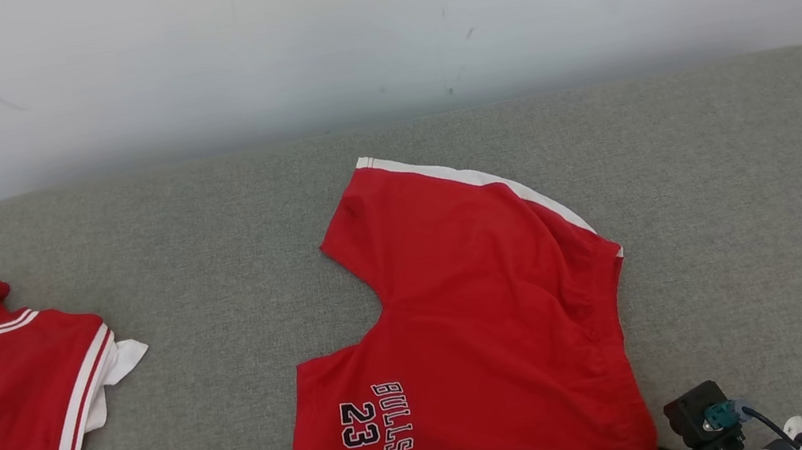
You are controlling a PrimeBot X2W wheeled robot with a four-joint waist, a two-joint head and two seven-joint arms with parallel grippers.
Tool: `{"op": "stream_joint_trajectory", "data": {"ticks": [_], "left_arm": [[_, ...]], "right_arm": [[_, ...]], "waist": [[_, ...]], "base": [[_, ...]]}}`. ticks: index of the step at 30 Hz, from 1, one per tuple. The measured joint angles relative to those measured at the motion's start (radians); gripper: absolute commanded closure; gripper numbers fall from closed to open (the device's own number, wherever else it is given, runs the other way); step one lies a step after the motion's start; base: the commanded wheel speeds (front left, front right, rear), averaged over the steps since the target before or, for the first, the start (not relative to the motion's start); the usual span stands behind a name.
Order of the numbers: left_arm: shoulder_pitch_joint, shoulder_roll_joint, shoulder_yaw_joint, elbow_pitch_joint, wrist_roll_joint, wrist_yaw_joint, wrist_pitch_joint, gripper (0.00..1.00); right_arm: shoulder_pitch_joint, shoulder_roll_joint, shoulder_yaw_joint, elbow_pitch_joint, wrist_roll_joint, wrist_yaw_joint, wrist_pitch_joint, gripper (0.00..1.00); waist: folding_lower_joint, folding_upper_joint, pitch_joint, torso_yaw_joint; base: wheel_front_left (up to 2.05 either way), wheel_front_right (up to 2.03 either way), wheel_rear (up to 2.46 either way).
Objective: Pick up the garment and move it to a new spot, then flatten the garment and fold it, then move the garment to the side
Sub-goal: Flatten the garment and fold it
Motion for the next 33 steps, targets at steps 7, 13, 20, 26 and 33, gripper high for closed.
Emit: {"op": "stream_joint_trajectory", "data": {"ticks": [7,13,20,26,33], "left_arm": [[-0.012,-0.008,-0.024,0.034,-0.005,-0.001,-0.018,1.00],[-0.008,0.034,0.005,0.012,-0.004,-0.001,-0.063,1.00],[0.032,0.070,0.012,-0.062,0.002,-0.001,-0.101,1.00],[0.055,0.095,0.023,-0.141,0.002,-0.001,-0.116,1.00],[-0.048,0.168,0.023,-0.231,0.000,-0.001,-0.083,1.00]], "right_arm": [[-0.014,0.000,-0.002,0.014,0.000,0.008,-0.004,1.00],[0.006,-0.002,-0.038,-0.019,0.041,0.026,-0.024,1.00],[0.079,-0.011,-0.053,-0.082,0.094,0.044,-0.022,1.00],[0.106,-0.005,-0.068,-0.161,0.156,0.061,-0.007,1.00],[0.076,-0.020,-0.095,-0.206,0.200,0.069,0.048,1.00]], "waist": [[0.0000,0.0000,-0.010,0.003],[0.0000,0.0000,-0.030,0.005],[0.0000,0.0000,-0.052,0.002],[0.0000,0.0000,-0.062,-0.019],[0.0000,0.0000,-0.045,-0.041]], "base": [[0.00,0.00,0.00],[0.00,0.00,0.00],[0.00,0.00,0.00],[0.00,0.00,0.00],[0.00,0.00,0.00]]}}
